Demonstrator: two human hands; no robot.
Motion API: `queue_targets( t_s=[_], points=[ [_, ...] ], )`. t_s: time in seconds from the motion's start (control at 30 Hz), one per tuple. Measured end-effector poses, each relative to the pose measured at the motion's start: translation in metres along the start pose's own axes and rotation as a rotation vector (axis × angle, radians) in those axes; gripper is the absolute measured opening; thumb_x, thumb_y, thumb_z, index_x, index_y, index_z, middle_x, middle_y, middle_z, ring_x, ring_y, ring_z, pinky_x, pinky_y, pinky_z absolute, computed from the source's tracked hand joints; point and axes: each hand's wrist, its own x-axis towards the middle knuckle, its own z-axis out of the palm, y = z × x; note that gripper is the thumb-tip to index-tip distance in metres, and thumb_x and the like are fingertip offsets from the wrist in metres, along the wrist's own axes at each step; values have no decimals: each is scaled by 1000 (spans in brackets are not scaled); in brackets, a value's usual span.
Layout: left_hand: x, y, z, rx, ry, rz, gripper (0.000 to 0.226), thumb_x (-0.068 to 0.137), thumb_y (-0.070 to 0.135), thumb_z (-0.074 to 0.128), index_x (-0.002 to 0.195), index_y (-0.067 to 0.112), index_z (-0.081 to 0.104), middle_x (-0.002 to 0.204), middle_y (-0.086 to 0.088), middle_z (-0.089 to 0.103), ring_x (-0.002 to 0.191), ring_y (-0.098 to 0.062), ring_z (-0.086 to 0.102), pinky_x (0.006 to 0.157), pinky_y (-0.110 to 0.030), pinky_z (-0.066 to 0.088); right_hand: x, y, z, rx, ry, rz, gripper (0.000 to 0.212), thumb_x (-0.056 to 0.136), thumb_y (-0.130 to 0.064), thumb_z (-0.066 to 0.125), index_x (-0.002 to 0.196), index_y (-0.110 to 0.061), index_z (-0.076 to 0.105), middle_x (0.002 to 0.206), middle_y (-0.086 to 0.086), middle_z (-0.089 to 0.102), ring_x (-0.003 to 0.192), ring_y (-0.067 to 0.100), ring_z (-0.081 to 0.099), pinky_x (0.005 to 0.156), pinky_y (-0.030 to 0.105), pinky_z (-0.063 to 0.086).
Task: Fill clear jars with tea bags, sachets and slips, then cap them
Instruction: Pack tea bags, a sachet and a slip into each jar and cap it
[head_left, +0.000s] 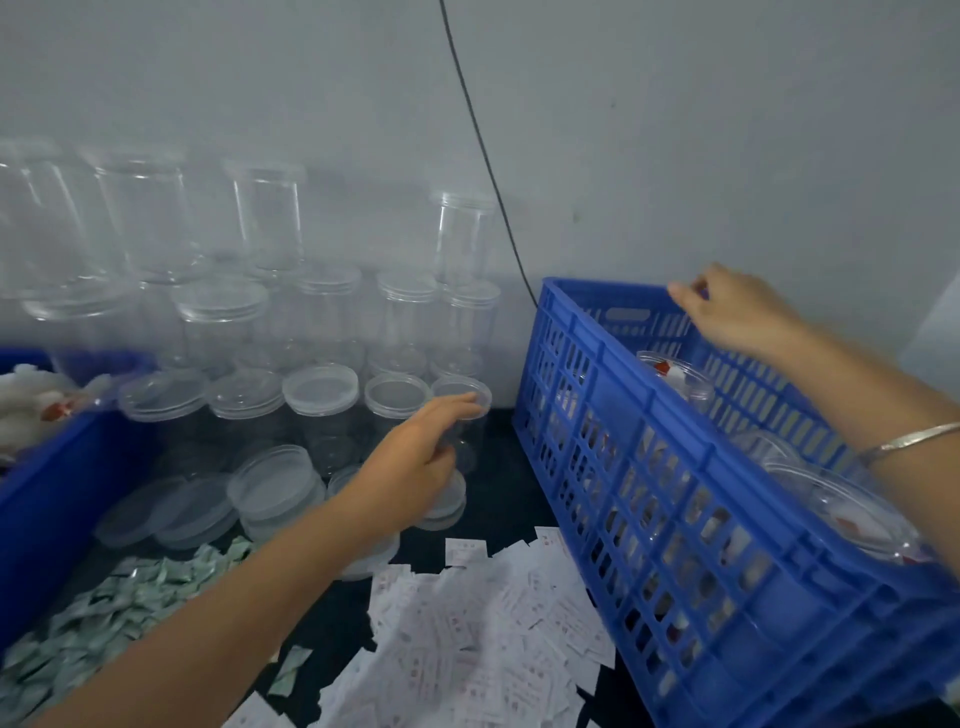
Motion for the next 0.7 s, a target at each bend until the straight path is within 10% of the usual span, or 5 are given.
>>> queue_targets(
  t_s=[0.2,0.47,0.7],
  points=[
    [-7,-30,-27,-93,178,-214,44,90,-9,49,128,12,58,132,0,58,124,-12,51,101,-22,41,-32,-113,4,97,51,-367,35,101,-45,46,107,-12,58,110,8,59,101,27,57,89,44,48],
    [-11,-56,-112,-100,510,-305,27,91,-4,52,104,14,67,98,3,65,92,-7,60,73,-6,39,-58,-237,80,401,-257,-427,39,100,-40,55,118,-6,57,116,10,61,103,24,58,77,31,39],
    [-20,-105,-146,-152,752,-429,23,90,4,57,107,19,50,97,8,55,90,-6,56,60,-12,40,-74,-333,146,641,-366,-403,74,97,-43,60,151,-6,24,152,17,33,139,30,37,106,33,31]
  ],
)
